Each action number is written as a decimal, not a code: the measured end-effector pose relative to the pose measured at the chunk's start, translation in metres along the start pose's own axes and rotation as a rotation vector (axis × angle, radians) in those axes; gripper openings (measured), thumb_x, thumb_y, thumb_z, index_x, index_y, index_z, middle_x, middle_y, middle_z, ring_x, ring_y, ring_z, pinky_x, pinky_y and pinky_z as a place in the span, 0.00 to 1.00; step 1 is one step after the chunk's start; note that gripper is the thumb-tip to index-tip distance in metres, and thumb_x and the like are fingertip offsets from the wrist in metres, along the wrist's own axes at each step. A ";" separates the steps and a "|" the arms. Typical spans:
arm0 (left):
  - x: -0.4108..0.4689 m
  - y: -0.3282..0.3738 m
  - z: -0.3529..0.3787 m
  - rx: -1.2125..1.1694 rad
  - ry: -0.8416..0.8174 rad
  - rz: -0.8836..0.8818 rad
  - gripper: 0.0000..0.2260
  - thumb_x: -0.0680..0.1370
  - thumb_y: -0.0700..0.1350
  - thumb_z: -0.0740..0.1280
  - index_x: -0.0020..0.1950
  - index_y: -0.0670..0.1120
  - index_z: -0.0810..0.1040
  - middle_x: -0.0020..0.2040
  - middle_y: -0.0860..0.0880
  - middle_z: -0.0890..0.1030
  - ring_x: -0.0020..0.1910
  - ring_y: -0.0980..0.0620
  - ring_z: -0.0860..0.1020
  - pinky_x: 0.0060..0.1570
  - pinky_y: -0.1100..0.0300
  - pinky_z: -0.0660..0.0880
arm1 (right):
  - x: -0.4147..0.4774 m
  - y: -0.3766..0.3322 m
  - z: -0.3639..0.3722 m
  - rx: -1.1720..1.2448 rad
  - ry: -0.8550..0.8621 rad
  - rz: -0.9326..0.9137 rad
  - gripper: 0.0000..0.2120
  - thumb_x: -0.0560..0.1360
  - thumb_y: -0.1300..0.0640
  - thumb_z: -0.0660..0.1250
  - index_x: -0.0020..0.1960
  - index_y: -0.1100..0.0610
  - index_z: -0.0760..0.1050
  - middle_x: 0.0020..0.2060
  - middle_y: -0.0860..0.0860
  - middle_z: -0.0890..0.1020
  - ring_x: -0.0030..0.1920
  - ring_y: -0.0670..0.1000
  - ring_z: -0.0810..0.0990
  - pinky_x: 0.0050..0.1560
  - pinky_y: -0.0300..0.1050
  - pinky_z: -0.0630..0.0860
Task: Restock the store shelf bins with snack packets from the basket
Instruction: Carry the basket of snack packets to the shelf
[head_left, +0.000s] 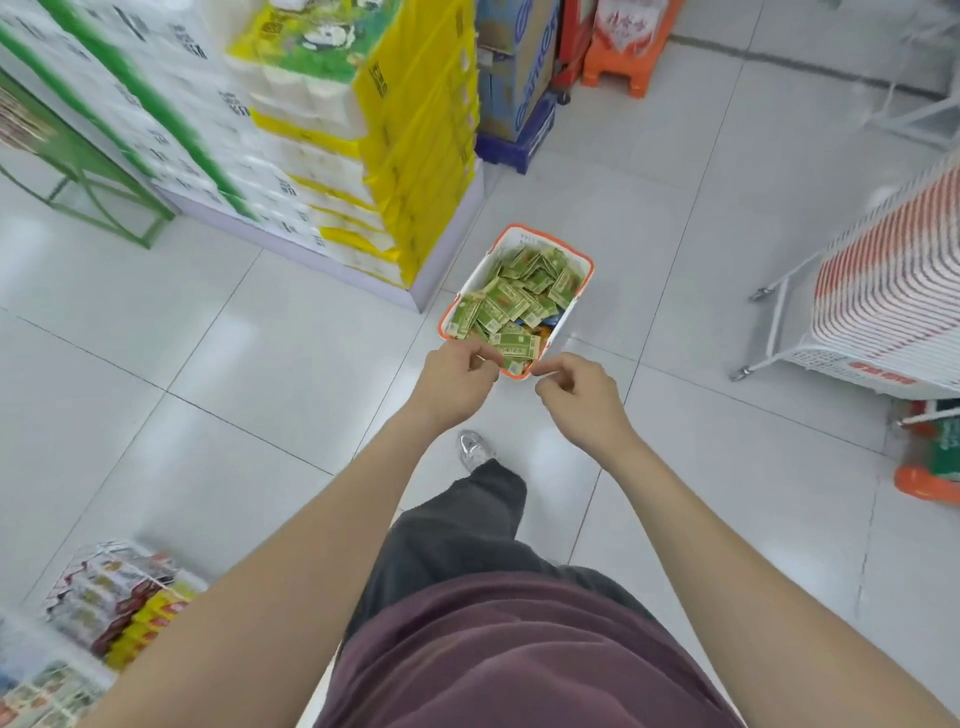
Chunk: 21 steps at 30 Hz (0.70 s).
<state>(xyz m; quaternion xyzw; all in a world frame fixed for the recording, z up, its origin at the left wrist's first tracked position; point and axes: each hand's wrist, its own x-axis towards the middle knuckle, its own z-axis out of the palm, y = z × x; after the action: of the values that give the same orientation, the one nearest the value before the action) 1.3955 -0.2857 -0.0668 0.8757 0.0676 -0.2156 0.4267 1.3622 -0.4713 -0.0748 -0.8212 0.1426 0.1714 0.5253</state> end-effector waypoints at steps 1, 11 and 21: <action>0.026 0.002 -0.007 -0.005 0.003 -0.008 0.10 0.77 0.44 0.65 0.51 0.52 0.85 0.43 0.46 0.86 0.47 0.47 0.83 0.54 0.47 0.81 | 0.026 -0.007 -0.004 0.018 0.015 0.016 0.11 0.77 0.60 0.65 0.52 0.47 0.82 0.42 0.50 0.84 0.44 0.50 0.83 0.38 0.39 0.74; 0.227 0.012 -0.038 0.108 -0.043 -0.132 0.11 0.82 0.42 0.62 0.55 0.48 0.85 0.52 0.48 0.84 0.50 0.48 0.79 0.48 0.60 0.74 | 0.250 -0.025 -0.022 -0.128 -0.051 0.077 0.10 0.79 0.58 0.64 0.56 0.52 0.82 0.42 0.45 0.82 0.42 0.43 0.80 0.39 0.36 0.70; 0.433 -0.095 0.080 0.077 -0.029 -0.410 0.10 0.82 0.47 0.63 0.59 0.46 0.81 0.57 0.44 0.81 0.47 0.45 0.79 0.42 0.57 0.74 | 0.480 0.121 0.042 -0.281 -0.199 0.258 0.06 0.81 0.52 0.62 0.55 0.50 0.74 0.48 0.50 0.81 0.52 0.55 0.81 0.56 0.55 0.80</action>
<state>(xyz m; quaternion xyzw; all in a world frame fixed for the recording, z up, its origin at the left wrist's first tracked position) 1.7297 -0.3170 -0.3665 0.8560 0.2301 -0.3129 0.3412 1.7391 -0.5085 -0.3972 -0.8402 0.1688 0.3355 0.3910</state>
